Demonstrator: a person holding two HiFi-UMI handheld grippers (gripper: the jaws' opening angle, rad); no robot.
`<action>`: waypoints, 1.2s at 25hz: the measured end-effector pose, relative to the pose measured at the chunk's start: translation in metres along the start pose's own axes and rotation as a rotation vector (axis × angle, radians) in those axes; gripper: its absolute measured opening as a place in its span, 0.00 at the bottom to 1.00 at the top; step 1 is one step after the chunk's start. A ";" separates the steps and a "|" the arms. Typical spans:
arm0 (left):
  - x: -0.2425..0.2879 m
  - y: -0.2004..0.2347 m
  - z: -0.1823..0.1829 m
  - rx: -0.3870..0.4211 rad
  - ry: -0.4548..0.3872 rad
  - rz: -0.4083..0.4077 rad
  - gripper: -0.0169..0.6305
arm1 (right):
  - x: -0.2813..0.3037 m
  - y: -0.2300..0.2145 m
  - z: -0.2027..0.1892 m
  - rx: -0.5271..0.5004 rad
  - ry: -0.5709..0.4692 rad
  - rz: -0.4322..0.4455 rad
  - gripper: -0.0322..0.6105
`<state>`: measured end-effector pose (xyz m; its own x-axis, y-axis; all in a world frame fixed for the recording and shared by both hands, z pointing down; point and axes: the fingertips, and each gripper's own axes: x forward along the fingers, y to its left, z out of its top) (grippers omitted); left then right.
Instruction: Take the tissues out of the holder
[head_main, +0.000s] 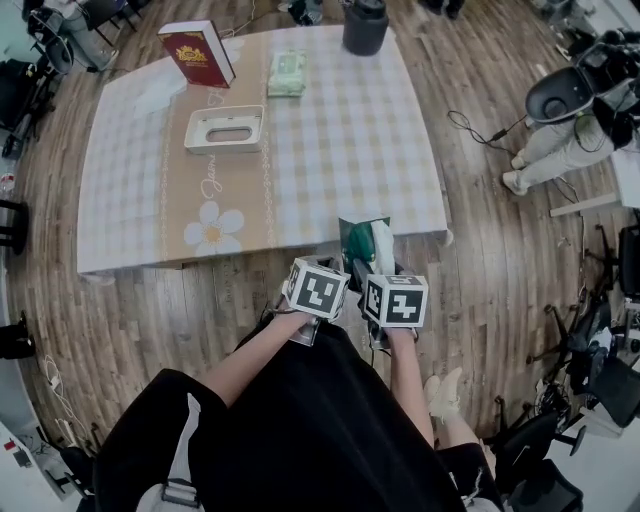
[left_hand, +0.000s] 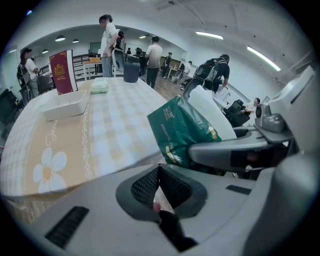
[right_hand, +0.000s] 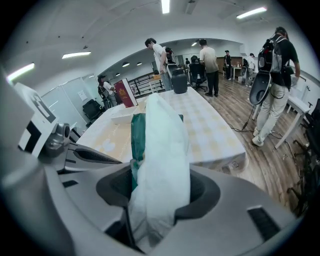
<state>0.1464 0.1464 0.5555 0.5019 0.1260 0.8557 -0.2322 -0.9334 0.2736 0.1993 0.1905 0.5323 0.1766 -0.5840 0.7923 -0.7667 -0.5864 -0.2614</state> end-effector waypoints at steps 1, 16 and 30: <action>0.000 0.004 -0.001 -0.002 0.001 0.000 0.03 | 0.002 0.001 0.000 0.006 0.001 -0.002 0.42; 0.055 0.007 0.109 0.030 -0.019 -0.085 0.03 | 0.030 -0.068 0.080 0.019 0.030 -0.093 0.42; 0.082 0.043 0.179 -0.048 -0.037 -0.116 0.03 | 0.080 -0.086 0.147 -0.017 0.093 -0.107 0.42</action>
<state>0.3264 0.0570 0.5589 0.5579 0.2192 0.8004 -0.2100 -0.8958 0.3917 0.3703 0.1118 0.5365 0.2004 -0.4637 0.8630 -0.7570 -0.6325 -0.1640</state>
